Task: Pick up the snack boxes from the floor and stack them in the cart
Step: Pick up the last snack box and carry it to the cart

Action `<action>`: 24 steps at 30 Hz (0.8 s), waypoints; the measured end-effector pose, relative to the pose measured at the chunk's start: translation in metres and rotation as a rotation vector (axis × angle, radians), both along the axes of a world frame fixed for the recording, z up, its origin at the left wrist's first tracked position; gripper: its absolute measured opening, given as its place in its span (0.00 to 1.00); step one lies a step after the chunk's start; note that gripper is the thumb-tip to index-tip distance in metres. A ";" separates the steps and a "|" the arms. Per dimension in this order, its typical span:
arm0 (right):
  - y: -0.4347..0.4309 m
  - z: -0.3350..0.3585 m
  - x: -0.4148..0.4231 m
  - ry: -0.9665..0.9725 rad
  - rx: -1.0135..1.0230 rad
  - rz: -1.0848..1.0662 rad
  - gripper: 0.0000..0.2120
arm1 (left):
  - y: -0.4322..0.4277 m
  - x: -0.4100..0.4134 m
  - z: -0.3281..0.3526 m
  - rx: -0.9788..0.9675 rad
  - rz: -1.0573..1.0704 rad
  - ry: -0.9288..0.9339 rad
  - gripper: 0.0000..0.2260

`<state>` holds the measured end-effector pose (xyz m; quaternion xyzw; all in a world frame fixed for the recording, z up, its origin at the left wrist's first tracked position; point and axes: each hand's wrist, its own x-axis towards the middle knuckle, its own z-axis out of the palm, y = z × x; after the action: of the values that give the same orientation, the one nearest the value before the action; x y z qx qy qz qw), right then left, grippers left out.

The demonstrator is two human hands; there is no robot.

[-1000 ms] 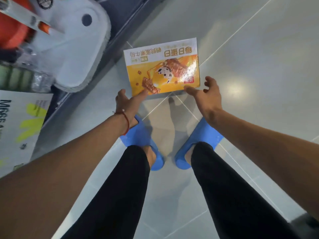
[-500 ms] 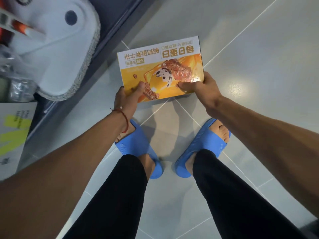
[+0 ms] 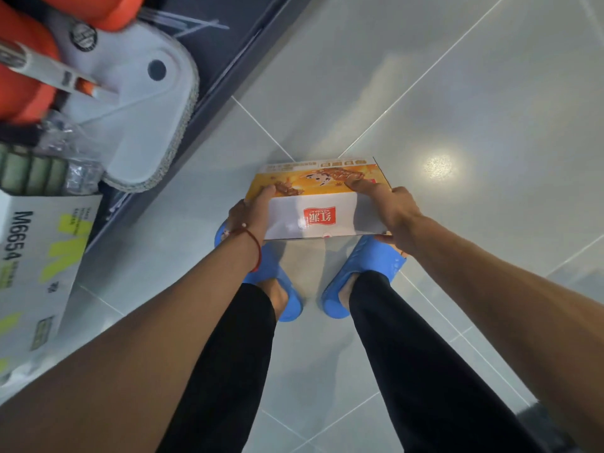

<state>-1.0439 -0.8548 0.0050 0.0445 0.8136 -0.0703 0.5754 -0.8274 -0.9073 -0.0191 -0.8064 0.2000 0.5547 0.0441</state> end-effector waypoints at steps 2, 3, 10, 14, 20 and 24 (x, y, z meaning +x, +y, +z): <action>0.004 -0.008 -0.002 0.006 0.029 0.009 0.53 | 0.001 0.001 -0.020 0.007 -0.044 -0.016 0.38; 0.006 -0.015 -0.002 0.009 0.037 0.008 0.54 | 0.002 0.002 -0.032 -0.006 -0.039 -0.030 0.42; -0.005 -0.042 -0.006 0.074 -0.175 -0.145 0.40 | -0.024 -0.024 -0.029 -0.110 -0.026 0.078 0.40; 0.001 -0.030 -0.006 -0.002 -0.161 -0.193 0.38 | -0.020 -0.017 -0.022 -0.114 -0.031 0.106 0.45; 0.019 0.038 -0.007 -0.006 -0.196 -0.262 0.32 | -0.008 -0.019 0.048 -0.090 -0.041 0.117 0.44; 0.035 0.110 -0.015 -0.032 -0.208 -0.262 0.32 | 0.000 -0.028 0.125 -0.088 -0.067 0.118 0.42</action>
<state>-1.0591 -0.8202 0.1155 0.0914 0.7799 -0.2276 0.5759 -0.8555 -0.9071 0.1057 -0.7665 0.2531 0.5900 0.0152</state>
